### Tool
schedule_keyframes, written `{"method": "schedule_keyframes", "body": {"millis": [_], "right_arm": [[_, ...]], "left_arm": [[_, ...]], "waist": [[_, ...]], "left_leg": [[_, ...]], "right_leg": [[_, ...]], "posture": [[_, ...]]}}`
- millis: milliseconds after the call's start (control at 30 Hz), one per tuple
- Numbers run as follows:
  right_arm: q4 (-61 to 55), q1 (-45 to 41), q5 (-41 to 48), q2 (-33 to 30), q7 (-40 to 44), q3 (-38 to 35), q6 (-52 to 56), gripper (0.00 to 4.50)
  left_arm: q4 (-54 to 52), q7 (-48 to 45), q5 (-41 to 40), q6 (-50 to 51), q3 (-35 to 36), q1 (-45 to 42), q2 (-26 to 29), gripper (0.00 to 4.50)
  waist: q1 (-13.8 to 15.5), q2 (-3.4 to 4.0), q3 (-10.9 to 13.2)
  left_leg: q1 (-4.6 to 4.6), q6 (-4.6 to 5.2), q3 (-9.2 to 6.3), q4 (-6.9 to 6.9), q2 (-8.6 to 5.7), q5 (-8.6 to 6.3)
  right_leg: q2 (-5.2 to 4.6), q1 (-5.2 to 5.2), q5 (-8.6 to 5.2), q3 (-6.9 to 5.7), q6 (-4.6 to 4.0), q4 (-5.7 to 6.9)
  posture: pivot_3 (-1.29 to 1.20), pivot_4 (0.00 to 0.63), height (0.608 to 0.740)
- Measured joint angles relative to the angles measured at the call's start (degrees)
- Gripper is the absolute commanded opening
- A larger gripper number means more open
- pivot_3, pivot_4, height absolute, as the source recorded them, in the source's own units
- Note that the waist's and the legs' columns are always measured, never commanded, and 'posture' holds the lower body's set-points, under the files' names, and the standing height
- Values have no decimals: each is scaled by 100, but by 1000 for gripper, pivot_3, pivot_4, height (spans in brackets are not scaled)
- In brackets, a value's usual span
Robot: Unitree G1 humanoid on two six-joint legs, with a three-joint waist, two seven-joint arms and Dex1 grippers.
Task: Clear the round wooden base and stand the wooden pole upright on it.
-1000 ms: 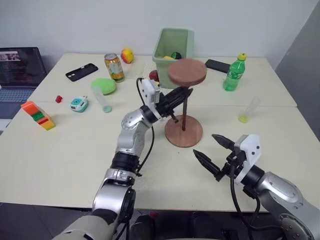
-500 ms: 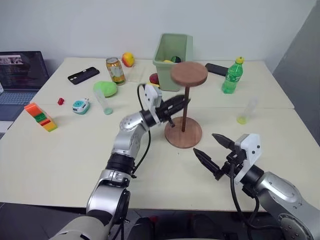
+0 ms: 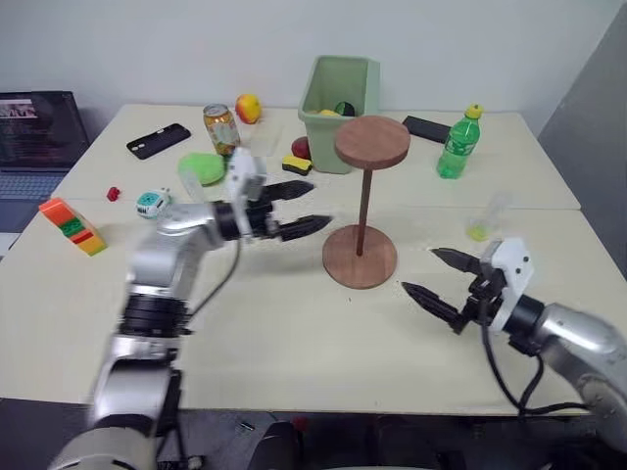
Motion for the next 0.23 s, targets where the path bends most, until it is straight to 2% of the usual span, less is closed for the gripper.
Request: {"method": "schedule_keyframes", "body": {"millis": [100,233], "right_arm": [[339,-212,151,-373,431,-195,82,4500],[744,-329,201,-628,878,-203,90,4500]], "left_arm": [[-194,-110,197,203,-12,141,621,4467],[-345,-101,508,200,-158,374,891,4467]], "waist": [[25,5,9],[104,6,13]], "left_leg": [[0,12,-1,-1,0,-7],[-15,16,1,4,-1,-9]], "right_leg": [[-2,5,0,-4,0,-11],[-6,0,0,-5,0,-21]], "posture": [[0,150,740],[0,150,740]]}}
